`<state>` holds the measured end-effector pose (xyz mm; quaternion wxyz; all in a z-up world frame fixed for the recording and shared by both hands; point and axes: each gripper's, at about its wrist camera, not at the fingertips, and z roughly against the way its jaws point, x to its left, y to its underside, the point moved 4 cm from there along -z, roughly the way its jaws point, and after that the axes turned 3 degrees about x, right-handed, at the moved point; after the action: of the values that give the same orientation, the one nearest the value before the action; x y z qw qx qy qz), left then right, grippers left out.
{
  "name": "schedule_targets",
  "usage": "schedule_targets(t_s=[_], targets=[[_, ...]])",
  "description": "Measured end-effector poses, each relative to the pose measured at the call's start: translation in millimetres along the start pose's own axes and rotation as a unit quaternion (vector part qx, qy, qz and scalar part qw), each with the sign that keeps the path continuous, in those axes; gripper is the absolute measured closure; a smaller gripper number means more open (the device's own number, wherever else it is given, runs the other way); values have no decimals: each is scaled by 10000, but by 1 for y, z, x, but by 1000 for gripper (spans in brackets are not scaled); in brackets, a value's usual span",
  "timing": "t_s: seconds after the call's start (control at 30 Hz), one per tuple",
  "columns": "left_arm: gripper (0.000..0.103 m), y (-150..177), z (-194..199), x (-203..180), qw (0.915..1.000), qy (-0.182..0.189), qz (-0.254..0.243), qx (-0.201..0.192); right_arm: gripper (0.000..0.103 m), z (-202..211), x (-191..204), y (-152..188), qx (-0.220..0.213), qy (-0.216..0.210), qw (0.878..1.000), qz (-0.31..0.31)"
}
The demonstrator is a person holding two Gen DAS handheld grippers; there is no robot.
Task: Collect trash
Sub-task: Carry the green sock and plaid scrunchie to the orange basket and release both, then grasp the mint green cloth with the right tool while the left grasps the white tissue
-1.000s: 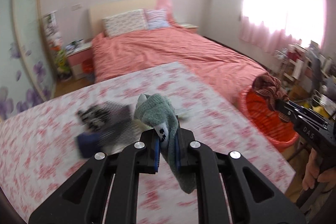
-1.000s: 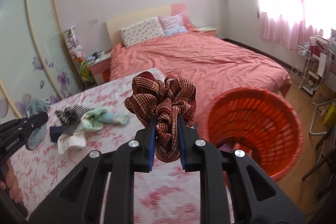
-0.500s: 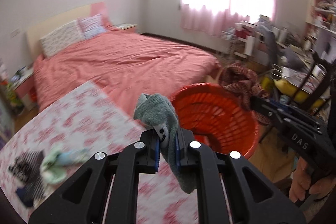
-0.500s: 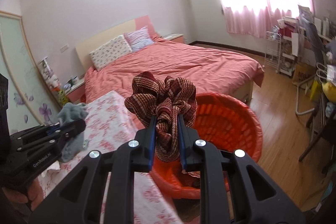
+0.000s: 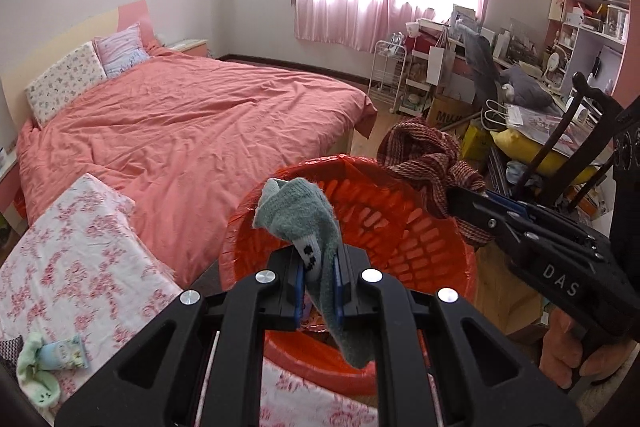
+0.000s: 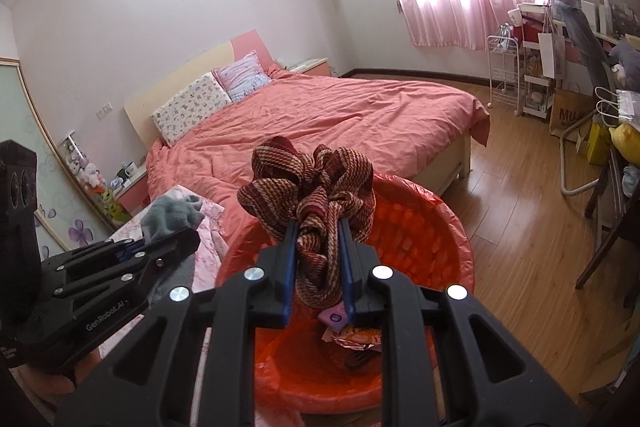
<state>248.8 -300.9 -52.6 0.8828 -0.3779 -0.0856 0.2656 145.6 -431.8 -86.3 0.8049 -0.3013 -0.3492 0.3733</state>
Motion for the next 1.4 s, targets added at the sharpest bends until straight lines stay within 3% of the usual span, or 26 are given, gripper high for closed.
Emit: schedule_targets(t_s=[0.1,0.13,0.2,0.27,0.57,0.7,0.9,1.17,1.4], targets=[[90,0,-12,0,9999,-48,33,137,79,-14,-10,0,91,-76,9999,-108],[86,1,-11,2,9998,-90,56,158,73,-18,-12,1,124,-116,9997,-150],[65,3,-15,5,9996,-119,122,232,65,-25,-20,1,170,-151,9993,-285],[55,4,-15,7,9993,-203,174,251,64,-30,-27,1,168,-145,9990,-380],[50,6,-13,15,9968,-620,301,394,55,-27,-25,2,158,96,9997,-179],[42,15,13,33,9935,-962,519,307,53,-16,-5,1,117,127,9998,24],[38,49,68,70,9846,-1444,947,267,51,1,41,10,176,-101,9992,345],[36,125,152,127,9558,-2329,1760,337,48,14,137,48,494,-626,9908,1091],[22,195,216,186,9124,-3315,2382,313,48,-4,225,102,920,-962,9742,1825]])
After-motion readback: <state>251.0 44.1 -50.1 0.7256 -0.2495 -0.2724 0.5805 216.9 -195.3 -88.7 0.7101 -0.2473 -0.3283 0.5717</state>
